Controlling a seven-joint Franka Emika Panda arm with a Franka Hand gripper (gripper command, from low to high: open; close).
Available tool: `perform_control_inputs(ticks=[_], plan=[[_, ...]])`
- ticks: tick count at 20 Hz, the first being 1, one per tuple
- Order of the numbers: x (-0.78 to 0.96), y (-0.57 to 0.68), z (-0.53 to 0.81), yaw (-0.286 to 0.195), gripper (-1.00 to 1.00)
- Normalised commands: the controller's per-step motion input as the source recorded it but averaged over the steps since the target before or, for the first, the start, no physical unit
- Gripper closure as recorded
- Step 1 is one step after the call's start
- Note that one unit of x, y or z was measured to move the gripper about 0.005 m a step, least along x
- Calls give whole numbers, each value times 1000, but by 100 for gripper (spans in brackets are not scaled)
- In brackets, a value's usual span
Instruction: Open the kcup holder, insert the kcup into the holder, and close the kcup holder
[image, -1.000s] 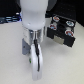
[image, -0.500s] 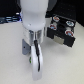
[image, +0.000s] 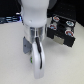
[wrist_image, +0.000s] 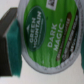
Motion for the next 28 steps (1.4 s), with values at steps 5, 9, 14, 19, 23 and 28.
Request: perform_control_inputs(ticks=[5, 9, 14, 19, 23, 28], plan=[[87, 515, 786, 49, 100], [25, 522, 746, 64, 100], [-19, 523, 707, 82, 100], [-148, 501, 472, 96, 100], [-238, 517, 387, 86, 100], [-222, 521, 293, 78, 100]])
